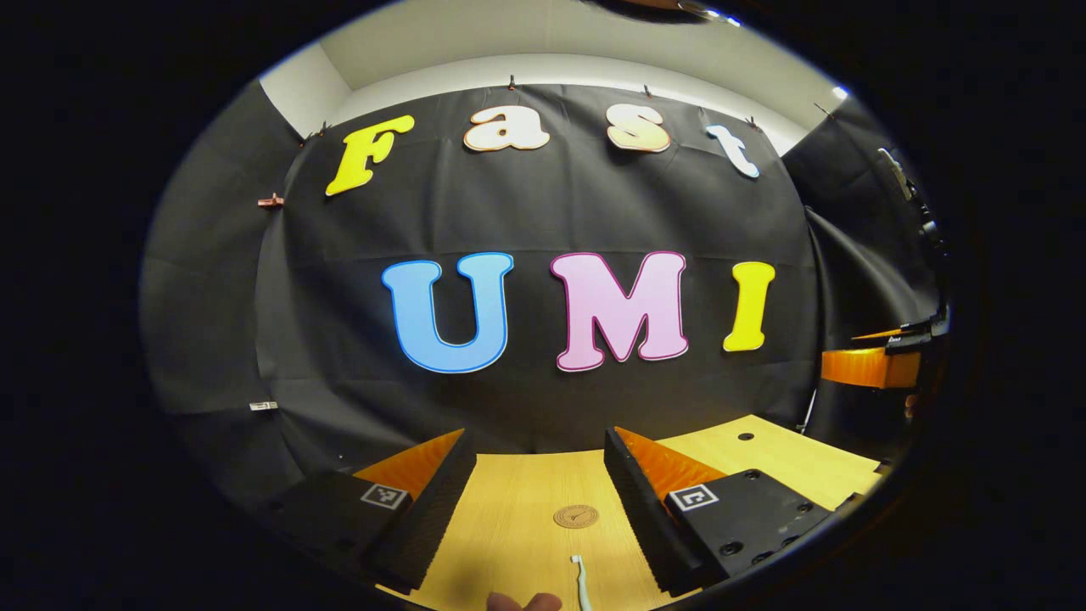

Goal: Put the toothbrush and toothpaste on the desktop into the cup, then pick up the cup and place it on the coaster on the desktop.

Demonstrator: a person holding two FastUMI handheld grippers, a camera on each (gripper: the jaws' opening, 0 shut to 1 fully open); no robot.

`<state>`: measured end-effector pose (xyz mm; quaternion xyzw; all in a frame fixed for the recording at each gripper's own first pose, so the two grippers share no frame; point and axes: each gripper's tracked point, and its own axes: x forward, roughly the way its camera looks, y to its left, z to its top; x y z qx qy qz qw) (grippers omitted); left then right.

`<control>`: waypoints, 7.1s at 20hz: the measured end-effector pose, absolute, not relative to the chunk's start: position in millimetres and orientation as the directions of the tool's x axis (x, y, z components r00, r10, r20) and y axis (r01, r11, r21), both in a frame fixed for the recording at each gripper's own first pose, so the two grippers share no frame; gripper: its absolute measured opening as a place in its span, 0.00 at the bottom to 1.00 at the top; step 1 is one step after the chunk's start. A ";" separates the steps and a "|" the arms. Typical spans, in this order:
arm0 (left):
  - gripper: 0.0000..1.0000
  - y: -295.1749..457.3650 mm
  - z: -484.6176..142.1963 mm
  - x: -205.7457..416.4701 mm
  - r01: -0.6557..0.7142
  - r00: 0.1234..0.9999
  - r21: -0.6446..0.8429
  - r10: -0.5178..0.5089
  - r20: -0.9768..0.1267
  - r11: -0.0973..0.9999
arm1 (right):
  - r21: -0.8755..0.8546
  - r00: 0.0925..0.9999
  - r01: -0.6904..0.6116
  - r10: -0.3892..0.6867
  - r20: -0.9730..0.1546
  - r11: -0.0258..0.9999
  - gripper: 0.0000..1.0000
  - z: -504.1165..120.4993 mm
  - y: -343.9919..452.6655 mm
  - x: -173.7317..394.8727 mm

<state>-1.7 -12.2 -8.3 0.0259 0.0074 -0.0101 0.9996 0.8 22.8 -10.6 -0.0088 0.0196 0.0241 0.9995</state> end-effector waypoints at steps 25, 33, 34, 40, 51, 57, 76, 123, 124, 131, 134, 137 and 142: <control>0.96 74.8 -114.9 -16.5 0.036 0.981 -0.011 -0.037 -0.188 0.999 | -0.168 0.643 -0.111 -0.058 -0.763 0.980 0.98 -341.6 94.0 18.9; 0.96 104.2 -145.9 -28.9 -0.012 0.971 -0.030 0.004 -0.239 0.999 | -0.262 0.540 -0.115 -0.161 -0.826 0.958 0.94 -401.1 82.6 32.8; 0.96 107.5 -148.4 -30.1 -0.019 0.970 -0.029 0.011 -0.243 0.999 | -0.273 0.532 -0.113 -0.174 -0.829 0.955 0.91 -403.5 80.0 35.0; 0.96 116.7 -157.6 -33.1 -0.051 0.964 -0.033 0.041 -0.264 0.998 | -0.289 0.474 -0.071 -0.223 -0.852 0.955 0.54 -410.6 74.5 35.7; 0.96 75.2 -165.4 -23.3 -0.032 0.956 -0.026 0.023 -0.293 0.999 | -0.003 0.442 -0.009 0.001 -0.897 1.000 0.12 -406.1 69.2 30.6; 0.96 34.3 -187.2 -0.6 0.010 0.942 0.028 0.000 -0.335 1.000 | 0.103 0.571 -0.075 0.128 -0.811 0.992 0.09 -364.0 68.6 29.8; 0.96 -37.3 -383.3 48.9 0.049 0.683 0.094 0.035 -0.729 0.994 | 0.317 0.685 -0.120 0.310 -0.659 0.941 0.09 -263.3 -5.6 16.2; 0.06 -85.9 -238.5 -39.4 -0.095 0.800 -0.213 -0.053 -0.598 0.972 | 0.310 0.884 -0.356 0.425 -0.193 0.882 0.09 -224.1 75.0 303.5; 0.06 -84.6 -243.5 -40.1 -0.107 0.795 -0.208 -0.042 -0.605 0.972 | 0.293 0.878 -0.356 0.425 -0.221 0.887 0.08 -238.2 76.0 303.5; 0.06 -77.8 -252.0 -34.4 -0.166 0.796 -0.206 0.008 -0.605 0.964 | 0.255 0.856 -0.366 0.431 -0.284 0.895 0.10 -278.7 78.1 287.1; 0.06 -76.9 -254.1 -33.4 -0.167 0.797 -0.203 0.011 -0.604 0.965 | 0.240 0.858 -0.368 0.428 -0.285 0.898 0.12 -275.6 76.9 287.4; 0.06 -74.7 -248.9 -25.8 -0.170 0.807 -0.202 0.019 -0.590 0.965 | 0.231 0.852 -0.371 0.428 -0.302 0.900 0.18 -277.6 77.2 282.1; 0.06 -76.5 -241.1 -23.1 -0.159 0.821 -0.211 0.010 -0.571 0.965 | 0.214 0.833 -0.363 0.418 -0.363 0.907 0.25 -292.3 71.7 268.4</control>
